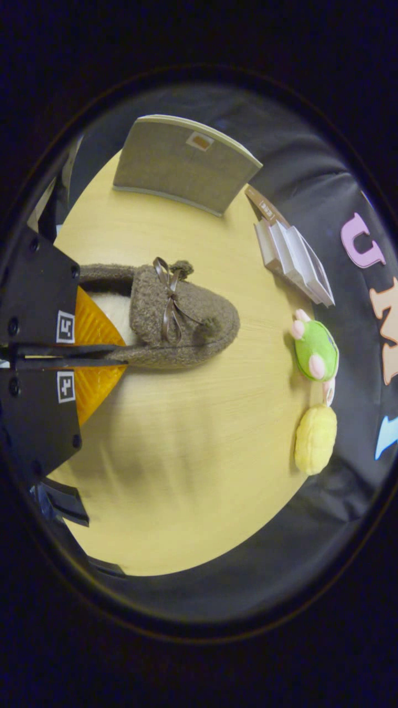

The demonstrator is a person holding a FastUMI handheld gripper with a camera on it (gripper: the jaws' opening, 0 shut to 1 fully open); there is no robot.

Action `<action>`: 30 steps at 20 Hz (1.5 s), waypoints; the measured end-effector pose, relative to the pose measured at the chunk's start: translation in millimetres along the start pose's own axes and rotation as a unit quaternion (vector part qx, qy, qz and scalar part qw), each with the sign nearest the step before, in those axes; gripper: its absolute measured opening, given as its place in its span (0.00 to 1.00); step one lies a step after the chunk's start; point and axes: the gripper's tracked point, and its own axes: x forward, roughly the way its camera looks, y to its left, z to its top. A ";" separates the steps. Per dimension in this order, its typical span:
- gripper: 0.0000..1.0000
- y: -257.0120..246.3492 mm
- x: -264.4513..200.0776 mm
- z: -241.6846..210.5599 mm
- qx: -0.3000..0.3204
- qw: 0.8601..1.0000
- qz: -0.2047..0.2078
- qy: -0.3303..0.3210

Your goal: Open the storage box then place both shoes into the box .Put the left shoe in first, then the right shoe, with the right side of both shoes facing outward in a uniform manner.

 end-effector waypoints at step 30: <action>0.05 179.4 -99.2 92.1 0.081 0.987 0.128 -0.052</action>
